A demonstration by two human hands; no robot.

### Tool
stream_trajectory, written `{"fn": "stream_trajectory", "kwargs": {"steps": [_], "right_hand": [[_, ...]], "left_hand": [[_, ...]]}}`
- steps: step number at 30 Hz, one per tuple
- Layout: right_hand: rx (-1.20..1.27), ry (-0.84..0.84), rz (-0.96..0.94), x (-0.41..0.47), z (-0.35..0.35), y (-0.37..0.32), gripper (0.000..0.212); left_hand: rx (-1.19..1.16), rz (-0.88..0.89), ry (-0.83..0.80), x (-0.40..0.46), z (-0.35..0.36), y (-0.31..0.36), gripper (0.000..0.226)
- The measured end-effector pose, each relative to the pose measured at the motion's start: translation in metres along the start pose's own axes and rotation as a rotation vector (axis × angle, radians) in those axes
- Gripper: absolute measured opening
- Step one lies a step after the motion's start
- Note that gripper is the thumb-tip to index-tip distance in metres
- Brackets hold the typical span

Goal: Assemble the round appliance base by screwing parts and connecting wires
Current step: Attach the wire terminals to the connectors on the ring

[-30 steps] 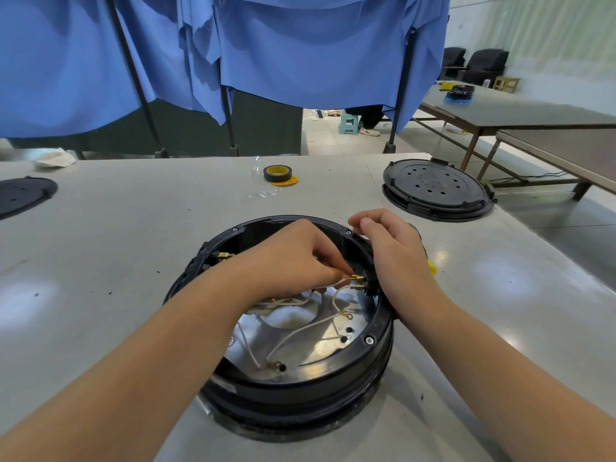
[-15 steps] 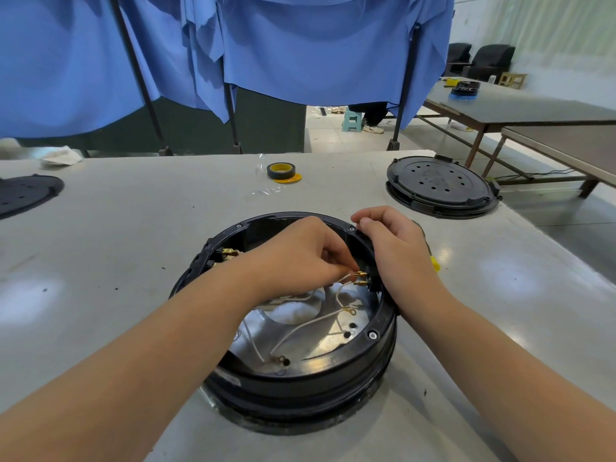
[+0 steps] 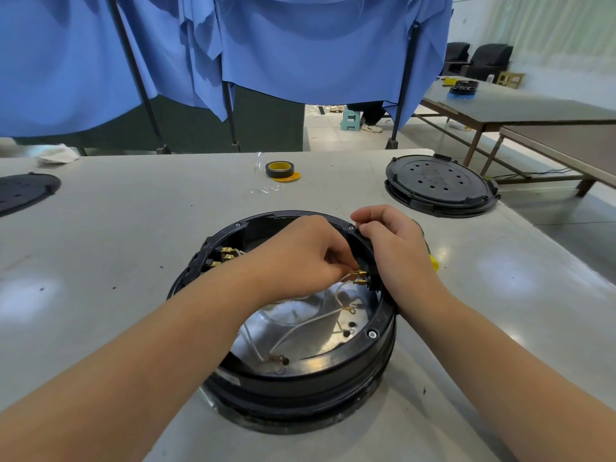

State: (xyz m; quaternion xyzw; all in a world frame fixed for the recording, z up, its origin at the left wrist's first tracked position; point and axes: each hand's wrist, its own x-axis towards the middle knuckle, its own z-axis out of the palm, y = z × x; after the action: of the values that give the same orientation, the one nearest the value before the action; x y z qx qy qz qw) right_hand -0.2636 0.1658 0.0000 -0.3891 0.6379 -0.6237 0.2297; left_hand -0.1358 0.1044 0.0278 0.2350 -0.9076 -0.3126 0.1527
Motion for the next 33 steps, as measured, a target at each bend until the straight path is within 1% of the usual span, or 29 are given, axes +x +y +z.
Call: {"fn": "stream_trajectory", "kwargs": {"steps": [5, 11, 15, 18, 24, 33], "right_hand": [[-0.015, 0.000, -0.003, -0.0001, -0.0003, 0.0003, 0.024], [0.007, 0.001, -0.001, 0.0009, 0.0001, 0.0010, 0.025], [0.021, -0.001, -0.001, 0.0002, 0.0000, 0.0015, 0.025], [0.018, -0.002, -0.001, 0.0000, -0.0003, 0.0019, 0.024], [0.011, -0.009, 0.007, 0.0008, -0.0003, 0.0016, 0.024], [0.005, 0.000, -0.003, 0.0006, 0.0001, 0.0017, 0.024]], "left_hand": [[-0.052, -0.060, -0.022, 0.0017, -0.0005, -0.0022, 0.015], [-0.001, 0.006, 0.012, -0.0010, 0.0019, 0.0011, 0.018], [0.060, 0.041, -0.001, -0.0002, 0.0024, 0.0018, 0.017], [0.064, 0.038, 0.002, -0.0004, 0.0025, 0.0013, 0.017], [-0.042, -0.041, -0.015, 0.0013, 0.0007, -0.0007, 0.015], [0.012, 0.012, 0.007, -0.0012, 0.0026, 0.0027, 0.019]]}}
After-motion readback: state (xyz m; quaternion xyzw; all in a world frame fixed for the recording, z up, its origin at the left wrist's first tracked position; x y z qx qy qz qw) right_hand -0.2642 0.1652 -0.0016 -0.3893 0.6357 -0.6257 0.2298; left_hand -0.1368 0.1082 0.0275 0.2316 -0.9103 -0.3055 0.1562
